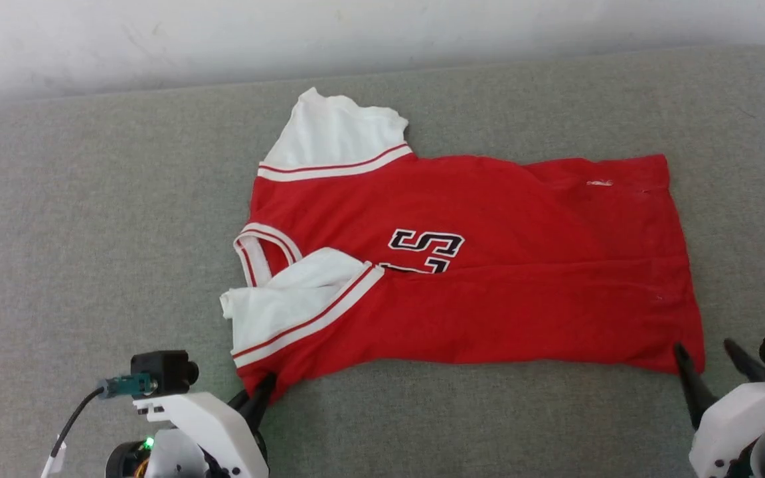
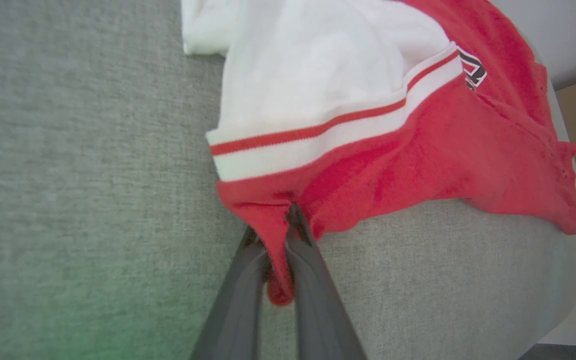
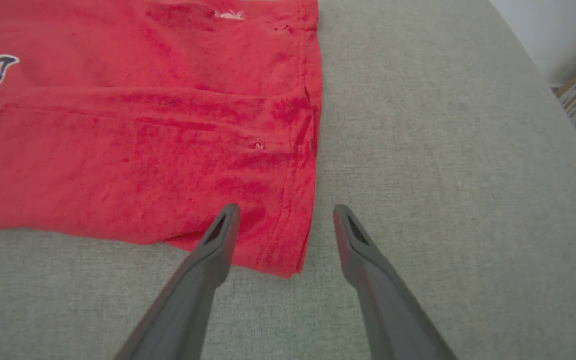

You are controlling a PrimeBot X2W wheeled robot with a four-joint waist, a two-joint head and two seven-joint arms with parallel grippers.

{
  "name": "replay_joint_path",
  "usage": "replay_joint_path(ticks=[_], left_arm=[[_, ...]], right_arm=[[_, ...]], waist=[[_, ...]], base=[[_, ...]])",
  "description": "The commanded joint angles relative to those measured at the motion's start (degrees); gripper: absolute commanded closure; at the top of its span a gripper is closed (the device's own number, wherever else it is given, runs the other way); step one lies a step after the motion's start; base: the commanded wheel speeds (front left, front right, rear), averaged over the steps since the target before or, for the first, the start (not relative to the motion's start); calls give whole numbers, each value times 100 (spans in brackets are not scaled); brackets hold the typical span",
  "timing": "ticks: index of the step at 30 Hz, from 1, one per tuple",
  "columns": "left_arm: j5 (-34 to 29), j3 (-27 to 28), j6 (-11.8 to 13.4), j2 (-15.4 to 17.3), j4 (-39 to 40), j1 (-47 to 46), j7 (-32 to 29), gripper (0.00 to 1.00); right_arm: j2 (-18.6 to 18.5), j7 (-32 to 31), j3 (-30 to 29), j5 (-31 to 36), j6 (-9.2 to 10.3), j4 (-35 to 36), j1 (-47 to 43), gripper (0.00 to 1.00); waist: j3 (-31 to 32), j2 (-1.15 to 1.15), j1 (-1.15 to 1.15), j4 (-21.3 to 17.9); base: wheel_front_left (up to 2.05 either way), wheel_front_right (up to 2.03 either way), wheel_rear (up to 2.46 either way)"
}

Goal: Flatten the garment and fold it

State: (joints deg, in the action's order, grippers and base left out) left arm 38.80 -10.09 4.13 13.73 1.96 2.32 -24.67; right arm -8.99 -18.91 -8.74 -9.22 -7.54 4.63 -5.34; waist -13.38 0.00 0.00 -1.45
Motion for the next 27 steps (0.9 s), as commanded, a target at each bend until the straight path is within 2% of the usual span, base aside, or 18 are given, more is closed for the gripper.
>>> replay_joint_path(ticks=[1, 9, 10, 11, 12, 13, 17, 27], left_arm=[[-31, -26, -1, -9, -41, 49, 1, 100], [-99, -37, -25, 44, -2, -224, 51, 100], [-98, -29, -25, 47, 4, -250, 62, 100], [-94, -23, -26, 48, 8, -274, 71, 100], [-84, -17, -30, 50, 7, -294, 73, 100], [-66, -6, -36, 56, 10, -308, 69, 100], [48, 96, -41, 117, 168, -265, 29, 100], [137, 434, 280, 238, 1011, 382, 32, 100]], right_arm=[[11, -63, -5, -9, 5, -40, -37, 0], [125, -255, -116, -63, 5, -592, 264, 0], [146, -292, -117, -81, 5, -665, 321, 18], [163, -328, -111, -104, 5, -725, 375, 60], [184, -357, -114, -136, 5, -773, 428, 87], [205, -381, -123, -170, 5, -796, 477, 100], [219, -389, -171, -218, 5, -657, 608, 100], [65, -532, -373, -338, 5, 9, 415, 100]], waist=[[-93, 0, 0, 47], [-430, 0, 0, 87], [-471, 0, 0, 80], [-506, 0, 0, 78], [-533, 0, 0, 73], [-554, 0, 0, 66], [-574, 0, 0, 16], [-37, 0, 0, 15]], base=[[0, 0, 0], [0, 0, 0], [0, 0, 0], [0, 0, 0], [0, 0, 0], [0, 0, 0], [0, 0, 0], [0, 0, 0]])
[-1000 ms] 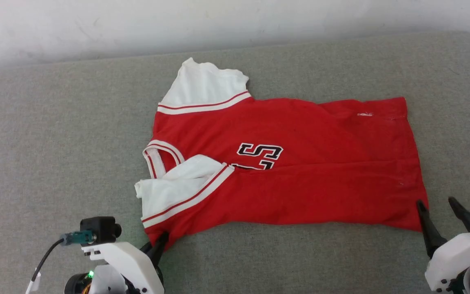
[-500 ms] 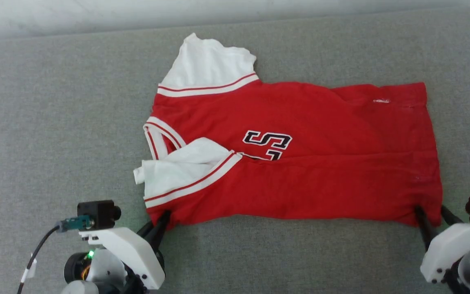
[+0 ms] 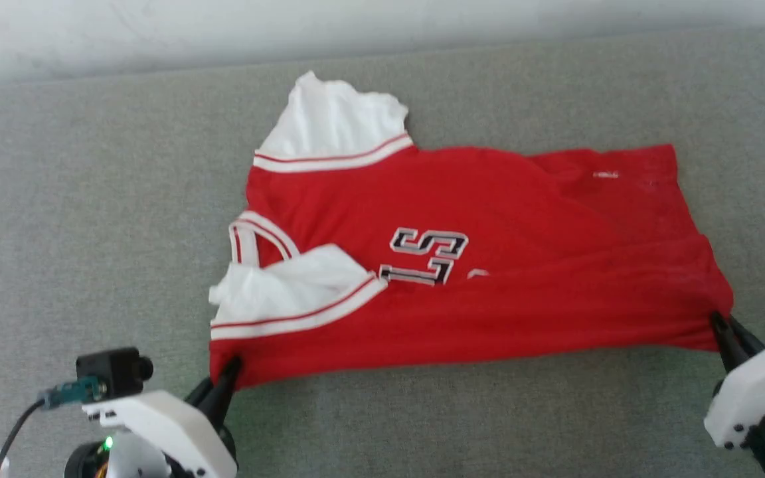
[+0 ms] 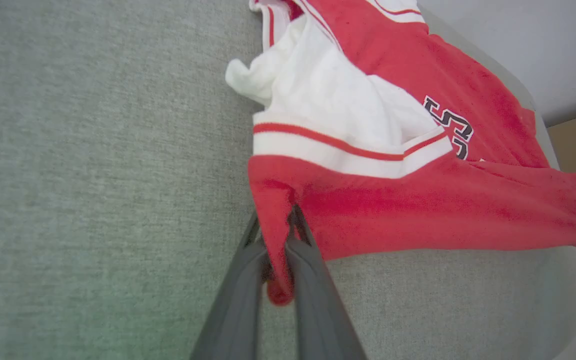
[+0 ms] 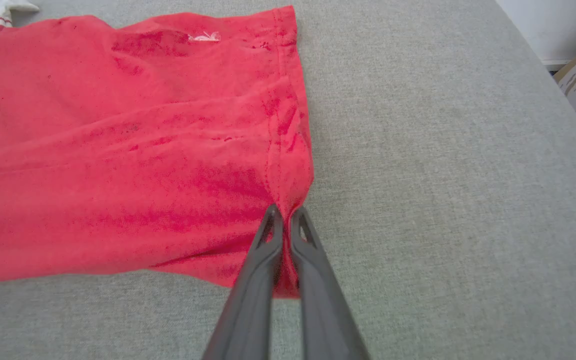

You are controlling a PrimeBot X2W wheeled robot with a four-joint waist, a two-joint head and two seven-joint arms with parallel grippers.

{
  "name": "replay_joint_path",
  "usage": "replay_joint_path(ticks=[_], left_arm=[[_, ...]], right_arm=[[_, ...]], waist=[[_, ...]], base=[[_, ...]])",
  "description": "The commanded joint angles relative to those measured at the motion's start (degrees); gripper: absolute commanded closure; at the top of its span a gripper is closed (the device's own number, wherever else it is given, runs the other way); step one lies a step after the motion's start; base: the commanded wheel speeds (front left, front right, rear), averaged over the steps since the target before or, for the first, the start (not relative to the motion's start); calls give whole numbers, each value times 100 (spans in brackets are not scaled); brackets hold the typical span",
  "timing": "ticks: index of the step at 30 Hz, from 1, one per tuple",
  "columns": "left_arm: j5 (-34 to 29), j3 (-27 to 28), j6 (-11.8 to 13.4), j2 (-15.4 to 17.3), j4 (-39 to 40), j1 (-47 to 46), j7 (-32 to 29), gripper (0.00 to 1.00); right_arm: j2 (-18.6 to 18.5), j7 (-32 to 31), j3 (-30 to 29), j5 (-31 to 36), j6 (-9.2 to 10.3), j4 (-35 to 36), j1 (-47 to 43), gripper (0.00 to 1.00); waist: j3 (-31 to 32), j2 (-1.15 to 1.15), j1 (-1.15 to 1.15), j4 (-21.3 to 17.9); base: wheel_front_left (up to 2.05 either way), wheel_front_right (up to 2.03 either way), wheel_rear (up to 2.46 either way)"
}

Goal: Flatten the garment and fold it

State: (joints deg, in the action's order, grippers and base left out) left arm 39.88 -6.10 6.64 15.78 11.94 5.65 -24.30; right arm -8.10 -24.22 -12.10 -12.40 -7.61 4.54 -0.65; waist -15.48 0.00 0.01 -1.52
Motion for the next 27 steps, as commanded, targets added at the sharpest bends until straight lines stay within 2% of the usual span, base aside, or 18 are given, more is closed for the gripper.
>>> replay_joint_path(ticks=[1, 8, 14, 15, 16, 17, 18, 19, 23, 27], left_arm=[[34, 45, 68, 34, 73, 149, -25, 100], [212, 73, 292, -137, 434, 1056, -50, 100], [359, 33, 290, -374, 269, 1358, 129, 100], [398, 13, 249, -417, 177, 1322, 161, 96], [444, -2, 200, -462, 87, 1272, 197, 62], [444, -2, 200, -462, 87, 1272, 197, 62], [483, 10, 164, -507, 2, 1210, 257, 2], [508, 17, 135, -539, -88, 1149, 305, 0], [602, 85, 48, -618, -294, 966, 461, 0], [725, 378, -47, -584, -53, 877, 718, 0]], right_arm=[[-24, -43, -57, -36, 12, 69, -120, 100], [92, -381, -350, -142, 12, 317, -769, 100], [225, -471, -493, -96, 12, 347, -1070, 100], [249, -448, -475, -96, 12, 310, -1068, 100], [269, -415, -450, -92, 12, 267, -1055, 87], [269, -415, -450, -92, 12, 267, -1055, 87], [283, -374, -427, -87, 12, 221, -1035, 56], [293, -334, -395, -80, 12, 175, -1014, 0], [306, -228, -258, -184, 12, 98, -909, 0], [260, -39, -276, -284, 12, 324, -760, 0]], waist=[[241, 0, -1, 36], [451, 0, -1, 171], [401, 0, -1, 252], [400, 0, -1, 254], [404, 0, -1, 255], [404, 0, -1, 255], [411, 0, -1, 256], [423, 0, -1, 253], [479, 0, -1, 216], [477, 0, -1, 144]], base=[[0, 0, 0], [0, 0, 0], [0, 0, 0], [0, 0, 0], [0, 0, 0], [0, 0, 0], [0, 0, 0], [0, 0, 0], [0, 0, 0], [0, 0, 0]])
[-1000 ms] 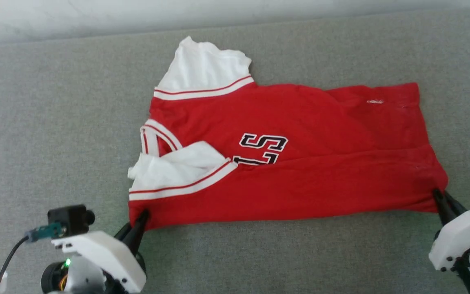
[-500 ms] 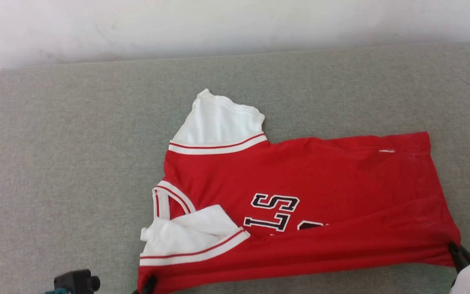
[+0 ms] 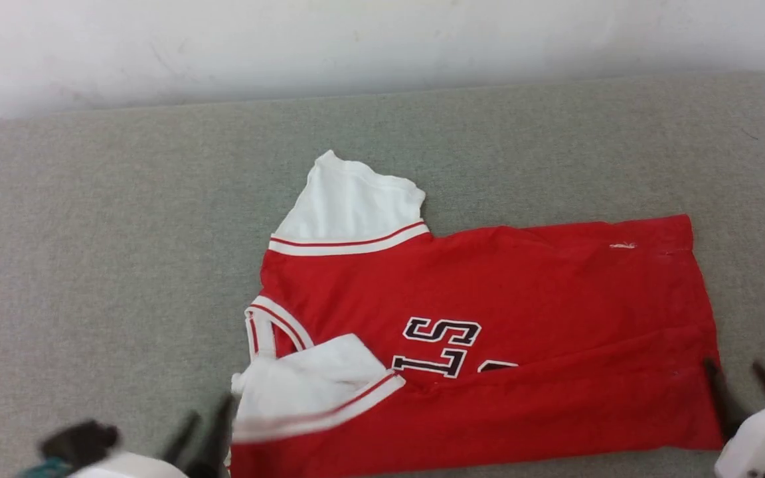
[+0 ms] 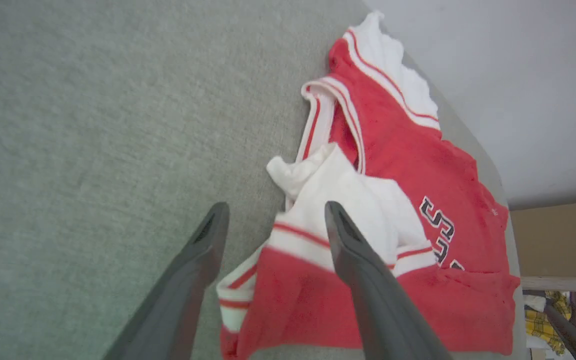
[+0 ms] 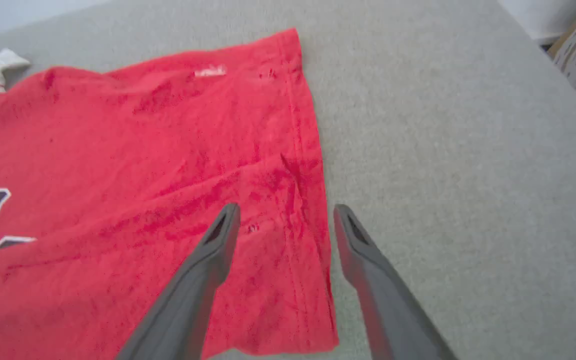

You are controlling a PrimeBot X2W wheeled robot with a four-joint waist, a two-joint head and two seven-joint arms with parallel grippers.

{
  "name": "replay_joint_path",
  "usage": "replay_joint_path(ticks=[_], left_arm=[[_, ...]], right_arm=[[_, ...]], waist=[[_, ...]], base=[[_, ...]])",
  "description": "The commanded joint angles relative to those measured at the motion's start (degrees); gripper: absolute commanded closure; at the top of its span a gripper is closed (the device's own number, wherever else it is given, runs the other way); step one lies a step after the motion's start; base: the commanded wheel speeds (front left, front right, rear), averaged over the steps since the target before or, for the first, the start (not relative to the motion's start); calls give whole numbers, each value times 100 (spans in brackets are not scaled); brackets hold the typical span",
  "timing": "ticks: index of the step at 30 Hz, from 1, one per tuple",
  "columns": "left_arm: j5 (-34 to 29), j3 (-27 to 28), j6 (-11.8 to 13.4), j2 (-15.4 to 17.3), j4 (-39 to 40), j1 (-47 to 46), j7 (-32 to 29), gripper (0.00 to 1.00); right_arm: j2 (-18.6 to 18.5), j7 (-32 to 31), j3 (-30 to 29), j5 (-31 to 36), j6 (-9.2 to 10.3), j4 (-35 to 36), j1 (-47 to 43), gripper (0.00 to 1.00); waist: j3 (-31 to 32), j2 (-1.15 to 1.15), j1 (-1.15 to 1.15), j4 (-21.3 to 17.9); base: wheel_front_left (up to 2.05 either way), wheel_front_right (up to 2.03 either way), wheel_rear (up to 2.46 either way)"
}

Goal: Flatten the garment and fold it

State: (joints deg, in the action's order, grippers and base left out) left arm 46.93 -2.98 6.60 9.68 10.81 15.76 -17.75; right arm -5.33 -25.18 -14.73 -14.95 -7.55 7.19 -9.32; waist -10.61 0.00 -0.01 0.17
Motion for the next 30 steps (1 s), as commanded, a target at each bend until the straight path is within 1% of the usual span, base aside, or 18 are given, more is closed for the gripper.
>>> replay_joint_path(ticks=[1, 3, 7, 10, 13, 15, 19, 22, 25, 30], left_arm=[[24, 189, -60, 48, 191, -183, 189, 0], [-50, 361, -127, 141, 494, -326, 408, 0], [-512, 540, -249, 518, 864, -1022, 744, 0], [-1035, 446, -352, 825, 894, -1845, 934, 0], [-1384, 204, -458, 1081, 684, -2764, 800, 0], [-1506, 5, -565, 1233, 426, -3416, 560, 0], [-1735, -453, -894, 1581, -142, -4629, -103, 0], [-1802, -760, -1090, 1742, -534, -5370, -586, 0], [-1753, -991, -1207, 1843, -911, -5857, -1023, 0], [-1388, -1299, -1308, 2002, -1417, -6181, -2009, 0]], right_arm=[[-24, 185, -54, -18, 6, 158, 169, 0], [-16, 512, -156, 79, 6, 336, 311, 0], [24, 999, -128, 347, 6, 551, 562, 0], [77, 1308, 72, 521, 6, 592, 786, 0], [121, 1608, 349, 665, 6, 538, 1044, 0], [151, 1765, 535, 765, 6, 453, 1213, 0], [201, 1993, 734, 793, 6, 238, 1513, 0], [212, 2105, 835, 851, 6, 59, 1715, 0], [222, 2177, 919, 860, 6, -79, 1865, 0], [234, 2202, 975, 861, 6, -260, 1975, 0]], waist=[[-29, 0, 1, -40], [-97, 0, 1, -58], [-324, 0, 1, -79], [-581, 0, 1, -119], [-951, 0, 1, -205], [-1206, 0, 1, -280], [-1679, 0, 1, -441], [-1983, 0, 1, -579], [-2204, 0, 1, -725], [-2403, 0, 1, -912]], base=[[0, 0, 0], [0, 0, 0], [0, 0, 0], [0, 0, 0], [0, 0, 0], [0, 0, 0], [0, 0, 0], [0, 0, 0], [0, 0, 0], [0, 0, 0]])
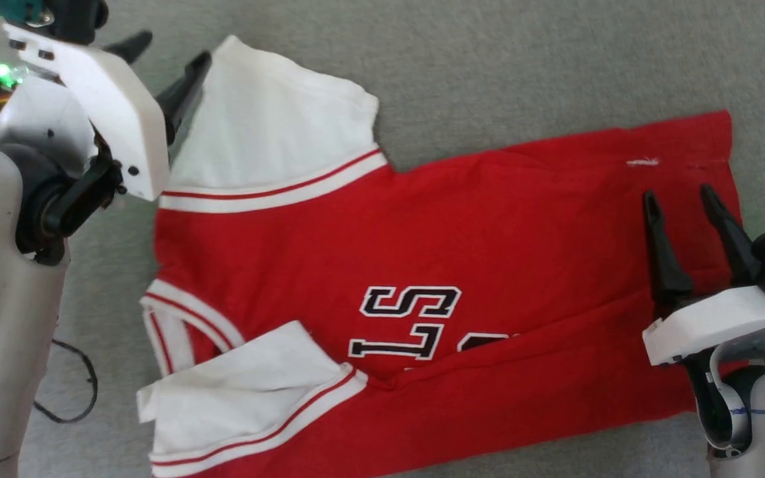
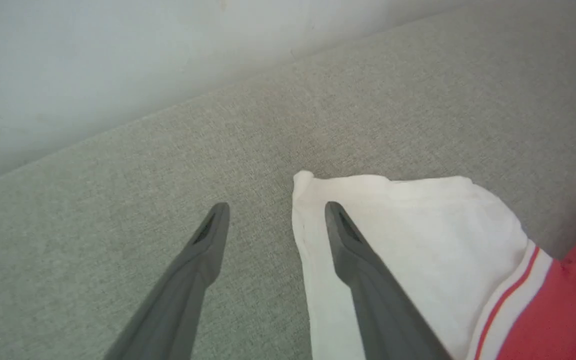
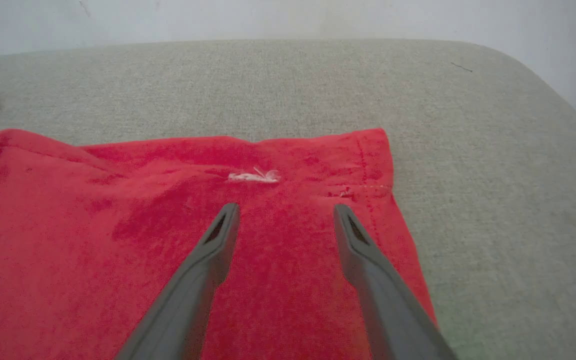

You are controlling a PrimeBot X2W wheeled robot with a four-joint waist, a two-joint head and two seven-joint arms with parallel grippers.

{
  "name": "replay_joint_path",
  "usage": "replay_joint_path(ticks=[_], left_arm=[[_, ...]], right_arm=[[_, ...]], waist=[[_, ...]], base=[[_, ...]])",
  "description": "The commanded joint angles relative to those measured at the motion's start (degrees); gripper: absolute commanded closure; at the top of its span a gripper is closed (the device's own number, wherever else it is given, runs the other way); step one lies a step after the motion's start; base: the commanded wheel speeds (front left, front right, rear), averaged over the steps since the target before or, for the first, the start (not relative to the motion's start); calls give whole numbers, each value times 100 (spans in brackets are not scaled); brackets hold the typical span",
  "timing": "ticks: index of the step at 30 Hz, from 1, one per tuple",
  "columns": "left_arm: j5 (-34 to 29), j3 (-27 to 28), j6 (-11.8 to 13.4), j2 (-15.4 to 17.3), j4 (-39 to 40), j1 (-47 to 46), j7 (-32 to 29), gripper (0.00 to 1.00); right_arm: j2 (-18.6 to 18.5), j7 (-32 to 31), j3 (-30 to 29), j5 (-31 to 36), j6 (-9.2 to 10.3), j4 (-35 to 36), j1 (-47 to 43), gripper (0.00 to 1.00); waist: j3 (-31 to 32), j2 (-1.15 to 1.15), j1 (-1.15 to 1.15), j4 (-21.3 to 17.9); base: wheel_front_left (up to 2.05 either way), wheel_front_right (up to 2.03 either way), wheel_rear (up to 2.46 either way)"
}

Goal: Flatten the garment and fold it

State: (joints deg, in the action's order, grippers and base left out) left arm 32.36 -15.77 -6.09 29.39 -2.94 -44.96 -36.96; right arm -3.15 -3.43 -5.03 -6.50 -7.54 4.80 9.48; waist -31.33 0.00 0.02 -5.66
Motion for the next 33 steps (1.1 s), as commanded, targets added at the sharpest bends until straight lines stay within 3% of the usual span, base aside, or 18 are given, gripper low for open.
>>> replay_joint_path(ticks=[1, 9, 10, 11, 18, 23, 33], left_arm=[[137, -49, -46, 47, -91, -148, -230, 0], [337, -246, 27, 53, -352, -253, -958, 3], [321, -264, 39, 63, -372, -246, -983, 70], [294, -268, 59, 67, -386, -246, -960, 100], [212, -188, 87, 0, -491, -123, -370, 100], [264, -207, 60, -104, -549, 67, -46, 100], [337, -240, 49, -143, -430, 87, 42, 100]], right_arm=[[17, 29, 16, 9, 5, -40, 103, 0], [25, 57, 33, -53, 5, -171, 140, 0], [25, 54, 36, -64, 5, -183, 159, 0], [25, 53, 38, -69, 5, -189, 183, 0], [-14, 50, 1, -55, 5, 25, 430, 0], [-403, -348, -43, -129, 5, 325, 772, 0], [-1101, -2845, -327, -892, 5, -64, 1491, 0]], waist=[[-359, 0, -2, -357], [-472, 0, -2, -453], [-474, 0, -2, -457], [-472, 0, -2, -456], [-145, 0, -2, -331], [124, 0, -2, -188], [-96, 0, -2, -5]], base=[[0, 0, 0], [0, 0, 0], [0, 0, 0], [0, 0, 0], [0, 0, 0], [0, 0, 0], [0, 0, 0]])
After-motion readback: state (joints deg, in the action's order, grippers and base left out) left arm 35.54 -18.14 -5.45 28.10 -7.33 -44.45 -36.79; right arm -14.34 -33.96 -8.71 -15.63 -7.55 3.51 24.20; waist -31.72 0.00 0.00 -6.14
